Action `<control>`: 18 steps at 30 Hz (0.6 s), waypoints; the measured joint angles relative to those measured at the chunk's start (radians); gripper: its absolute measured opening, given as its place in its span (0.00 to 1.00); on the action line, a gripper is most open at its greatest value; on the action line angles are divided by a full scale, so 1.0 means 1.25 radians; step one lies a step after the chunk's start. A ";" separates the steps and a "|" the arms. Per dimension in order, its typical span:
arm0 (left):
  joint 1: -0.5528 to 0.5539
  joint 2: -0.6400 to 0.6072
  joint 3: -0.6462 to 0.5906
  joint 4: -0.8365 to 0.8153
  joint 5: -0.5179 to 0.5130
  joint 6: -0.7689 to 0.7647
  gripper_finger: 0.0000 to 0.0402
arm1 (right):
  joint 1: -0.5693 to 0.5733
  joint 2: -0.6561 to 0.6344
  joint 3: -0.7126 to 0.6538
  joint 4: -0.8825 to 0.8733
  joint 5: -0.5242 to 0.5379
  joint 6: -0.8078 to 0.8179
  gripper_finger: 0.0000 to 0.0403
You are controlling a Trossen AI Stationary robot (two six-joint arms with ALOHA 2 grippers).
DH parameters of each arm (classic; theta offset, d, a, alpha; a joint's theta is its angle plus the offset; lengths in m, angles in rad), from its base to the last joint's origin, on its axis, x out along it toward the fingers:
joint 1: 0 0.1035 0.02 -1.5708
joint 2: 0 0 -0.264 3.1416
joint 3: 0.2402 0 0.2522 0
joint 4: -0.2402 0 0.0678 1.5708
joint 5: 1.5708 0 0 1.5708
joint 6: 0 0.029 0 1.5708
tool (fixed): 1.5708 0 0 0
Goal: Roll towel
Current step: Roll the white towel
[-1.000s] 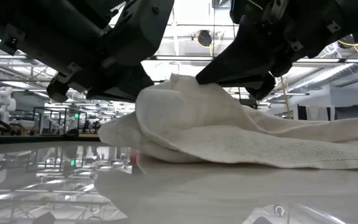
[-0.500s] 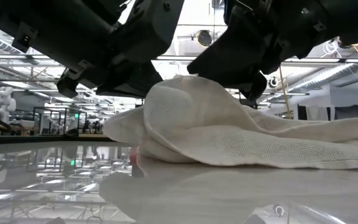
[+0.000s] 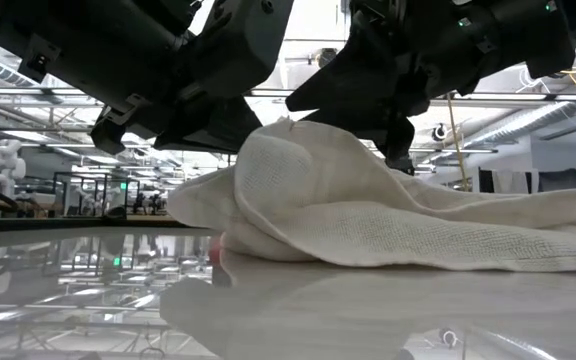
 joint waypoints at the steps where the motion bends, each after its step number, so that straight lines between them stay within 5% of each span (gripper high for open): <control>1: 0.000 0.000 0.000 0.000 -0.001 0.000 0.00 | 0.000 0.000 0.000 0.000 -0.005 0.000 0.36; 9: 0.000 0.000 0.000 0.000 -0.008 0.000 0.00 | -0.005 0.001 0.000 0.018 -0.006 0.000 0.36; 18: 0.000 0.000 0.000 0.000 -0.013 0.000 0.00 | -0.010 0.001 0.000 0.020 -0.006 0.015 0.49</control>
